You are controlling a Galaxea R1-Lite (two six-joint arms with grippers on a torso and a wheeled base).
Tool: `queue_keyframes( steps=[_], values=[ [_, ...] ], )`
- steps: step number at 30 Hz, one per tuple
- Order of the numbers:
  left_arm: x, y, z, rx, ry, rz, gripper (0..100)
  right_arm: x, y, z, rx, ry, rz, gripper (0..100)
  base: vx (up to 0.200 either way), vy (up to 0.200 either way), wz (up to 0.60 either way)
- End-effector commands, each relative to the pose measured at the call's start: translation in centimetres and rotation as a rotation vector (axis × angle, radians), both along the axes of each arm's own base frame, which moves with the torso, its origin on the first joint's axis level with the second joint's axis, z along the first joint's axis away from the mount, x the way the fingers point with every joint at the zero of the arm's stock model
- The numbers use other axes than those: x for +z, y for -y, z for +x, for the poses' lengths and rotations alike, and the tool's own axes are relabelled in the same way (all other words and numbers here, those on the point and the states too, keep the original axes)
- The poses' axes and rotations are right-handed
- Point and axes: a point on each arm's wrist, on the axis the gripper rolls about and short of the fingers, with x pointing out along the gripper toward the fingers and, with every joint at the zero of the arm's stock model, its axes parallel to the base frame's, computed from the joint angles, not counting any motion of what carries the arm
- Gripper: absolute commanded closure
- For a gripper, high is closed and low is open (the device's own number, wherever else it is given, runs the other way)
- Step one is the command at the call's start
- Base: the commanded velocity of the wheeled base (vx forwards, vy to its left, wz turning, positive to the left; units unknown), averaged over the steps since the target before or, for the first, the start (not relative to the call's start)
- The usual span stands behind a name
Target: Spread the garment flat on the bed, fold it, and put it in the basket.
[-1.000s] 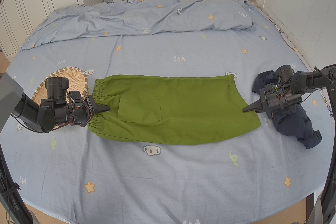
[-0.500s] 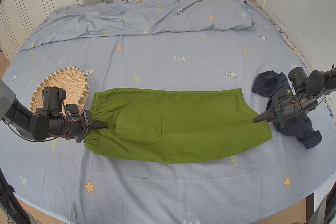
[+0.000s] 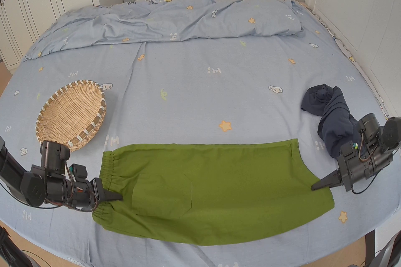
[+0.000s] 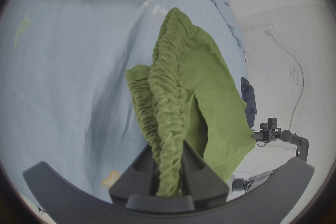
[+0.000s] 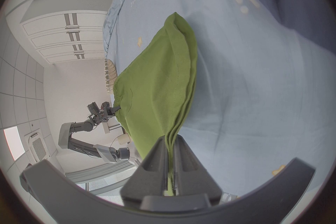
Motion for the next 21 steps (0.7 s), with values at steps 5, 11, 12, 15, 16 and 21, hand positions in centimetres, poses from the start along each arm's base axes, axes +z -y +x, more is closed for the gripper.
queue_keyframes(
  steps=[5, 11, 12, 15, 16, 21],
  values=[
    [-2.1, 0.0, -3.5, -0.033, 0.005, 0.029, 100, -2.3, -0.2, -3.2, 0.007, 0.025, -0.002, 100, 0.000, 0.000, 0.00],
    [-3.3, 0.0, -3.5, -0.030, 0.006, 0.034, 100, -2.6, 0.0, -2.8, 0.001, 0.027, -0.003, 0, 0.000, 0.000, 0.00],
    [-3.4, 0.0, -3.5, -0.030, 0.009, 0.034, 100, -2.7, 0.1, -2.7, -0.002, 0.027, -0.002, 0, 0.000, 0.000, 0.00],
    [-3.3, -0.1, -3.5, -0.028, 0.015, 0.034, 100, -3.1, 0.3, -2.4, -0.012, 0.018, -0.001, 0, 0.000, 0.000, 0.00],
    [-3.3, -0.1, -3.5, -0.028, 0.015, 0.034, 100, -3.1, 0.3, -2.4, -0.012, 0.018, -0.001, 0, 0.000, 0.000, 0.00],
    [-2.4, -0.5, -3.9, -0.005, 0.053, 0.037, 100, -3.2, 1.4, -1.9, -0.057, 0.067, -0.005, 0, 0.000, 0.000, 0.00]
  ],
)
